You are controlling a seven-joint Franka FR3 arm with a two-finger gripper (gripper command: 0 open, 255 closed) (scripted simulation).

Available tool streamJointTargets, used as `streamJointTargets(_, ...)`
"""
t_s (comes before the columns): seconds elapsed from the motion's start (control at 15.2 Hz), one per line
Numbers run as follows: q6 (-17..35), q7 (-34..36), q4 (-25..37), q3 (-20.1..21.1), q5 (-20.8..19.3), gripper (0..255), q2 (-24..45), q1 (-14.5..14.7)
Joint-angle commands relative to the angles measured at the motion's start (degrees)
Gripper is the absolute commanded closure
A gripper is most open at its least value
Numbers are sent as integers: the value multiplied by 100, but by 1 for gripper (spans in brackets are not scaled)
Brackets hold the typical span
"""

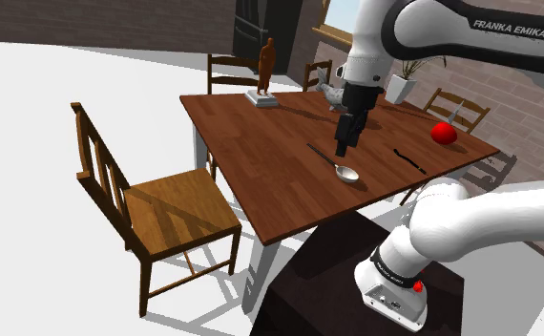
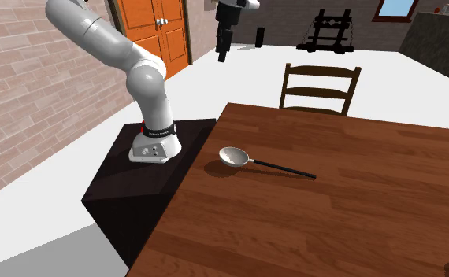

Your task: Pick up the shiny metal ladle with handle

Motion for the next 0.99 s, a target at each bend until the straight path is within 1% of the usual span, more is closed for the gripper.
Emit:
streamJointTargets(0.0, 0, 0, 0, 0, 0, 0, 0, 0)
streamJointTargets(0.46, 1329, -314, -652, -526, -475, 0, 280, -481)
streamJointTargets(0.92, 2759, -622, -989, -1120, -835, 0, 951, -935)
